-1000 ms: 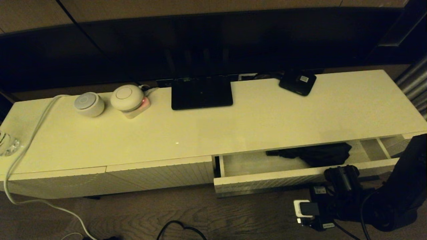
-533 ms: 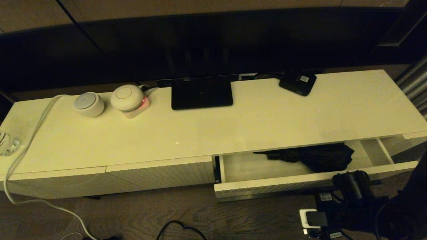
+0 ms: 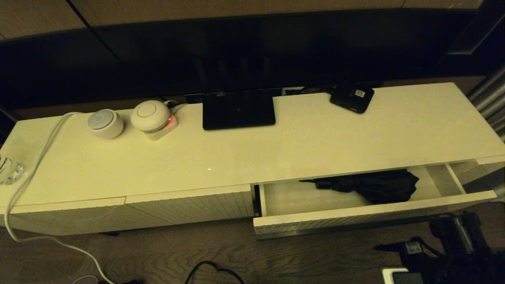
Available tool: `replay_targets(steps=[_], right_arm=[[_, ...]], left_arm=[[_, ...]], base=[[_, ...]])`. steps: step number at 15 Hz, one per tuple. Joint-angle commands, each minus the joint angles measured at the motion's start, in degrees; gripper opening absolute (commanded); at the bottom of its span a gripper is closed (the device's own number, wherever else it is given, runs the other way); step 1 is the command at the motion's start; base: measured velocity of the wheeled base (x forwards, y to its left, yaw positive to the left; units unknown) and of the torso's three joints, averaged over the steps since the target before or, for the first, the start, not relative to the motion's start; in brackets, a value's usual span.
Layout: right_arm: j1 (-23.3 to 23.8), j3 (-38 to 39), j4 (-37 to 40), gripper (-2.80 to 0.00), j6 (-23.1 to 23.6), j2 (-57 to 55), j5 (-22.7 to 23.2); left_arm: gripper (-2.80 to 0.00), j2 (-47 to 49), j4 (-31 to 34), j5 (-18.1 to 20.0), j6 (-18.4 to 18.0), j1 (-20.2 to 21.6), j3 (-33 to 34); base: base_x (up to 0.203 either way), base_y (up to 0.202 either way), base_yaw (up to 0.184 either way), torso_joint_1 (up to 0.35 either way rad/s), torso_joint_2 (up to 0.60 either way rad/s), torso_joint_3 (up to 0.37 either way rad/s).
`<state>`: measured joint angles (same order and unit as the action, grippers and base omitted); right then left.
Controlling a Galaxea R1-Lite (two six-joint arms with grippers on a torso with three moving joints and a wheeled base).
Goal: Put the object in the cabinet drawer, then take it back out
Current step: Open the drawer
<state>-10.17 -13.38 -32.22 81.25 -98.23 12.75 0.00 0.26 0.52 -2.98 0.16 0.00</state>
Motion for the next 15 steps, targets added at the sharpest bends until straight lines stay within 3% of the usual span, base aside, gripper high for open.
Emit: replay_targets(steps=[1, 3, 5, 8, 11, 15], right_arm=[[0.08, 1.2, 6.73, -2.8, -0.27, 11.88, 0.48], [0.54, 1.51, 16.55, -2.8, -3.25, 20.05, 1.6], [1.01, -0.07, 26.82, -2.8, -9.51, 27.82, 2.42], [1.99, -8.32, 46.71, -2.8, -33.61, 35.27, 3.02], [3.26, -22.51, 61.47, -2.8, -58.44, 39.54, 3.49], [3.73, -33.47, 74.33, -2.8, -81.61, 39.73, 3.54]], left_arm=[[-2.8, 0.0, 0.0, 0.01, -0.01, 0.02, 0.18], [-2.8, 0.0, 0.0, 0.01, 0.0, 0.02, 0.18], [-2.8, 0.0, 0.0, 0.01, -0.09, 0.02, 0.18], [-2.8, 0.0, 0.0, 0.01, -0.07, 0.02, 0.18], [-2.8, 0.0, 0.0, 0.01, -0.04, 0.02, 0.18], [-2.8, 0.0, 0.0, 0.01, -0.05, 0.02, 0.18]], base=[[0.0, 0.0, 0.0, 0.0, 0.0, 0.0], [0.0, 0.0, 0.0, 0.0, 0.0, 0.0], [0.0, 0.0, 0.0, 0.0, 0.0, 0.0], [0.0, 0.0, 0.0, 0.0, 0.0, 0.0], [0.0, 0.0, 0.0, 0.0, 0.0, 0.0], [0.0, 0.0, 0.0, 0.0, 0.0, 0.0]])
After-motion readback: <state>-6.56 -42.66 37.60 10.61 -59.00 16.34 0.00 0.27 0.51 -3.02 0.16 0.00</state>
